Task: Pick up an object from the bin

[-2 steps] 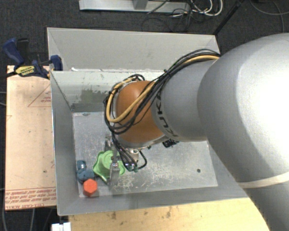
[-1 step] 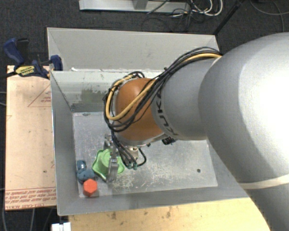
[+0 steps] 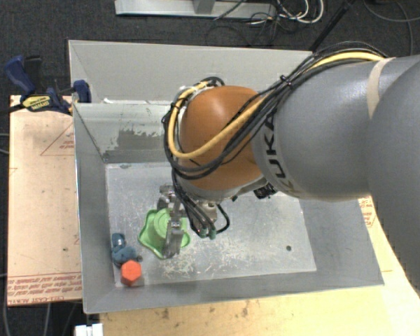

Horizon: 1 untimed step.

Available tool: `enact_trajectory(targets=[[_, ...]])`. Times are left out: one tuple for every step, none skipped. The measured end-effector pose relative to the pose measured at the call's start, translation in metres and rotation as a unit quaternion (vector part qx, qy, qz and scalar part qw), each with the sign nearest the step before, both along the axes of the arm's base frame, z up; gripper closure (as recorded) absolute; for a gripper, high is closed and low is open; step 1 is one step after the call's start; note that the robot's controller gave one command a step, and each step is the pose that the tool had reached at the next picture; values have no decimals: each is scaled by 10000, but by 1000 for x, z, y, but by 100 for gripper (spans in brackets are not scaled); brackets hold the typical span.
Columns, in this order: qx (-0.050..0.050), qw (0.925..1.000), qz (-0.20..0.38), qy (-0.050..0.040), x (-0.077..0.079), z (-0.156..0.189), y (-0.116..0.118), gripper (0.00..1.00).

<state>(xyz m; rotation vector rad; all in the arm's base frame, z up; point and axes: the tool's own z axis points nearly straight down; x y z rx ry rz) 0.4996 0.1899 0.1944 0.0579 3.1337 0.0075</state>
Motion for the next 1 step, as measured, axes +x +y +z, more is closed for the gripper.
enact_trajectory(targets=[[-10,9999,136,-1,-4,53,-2,100]])
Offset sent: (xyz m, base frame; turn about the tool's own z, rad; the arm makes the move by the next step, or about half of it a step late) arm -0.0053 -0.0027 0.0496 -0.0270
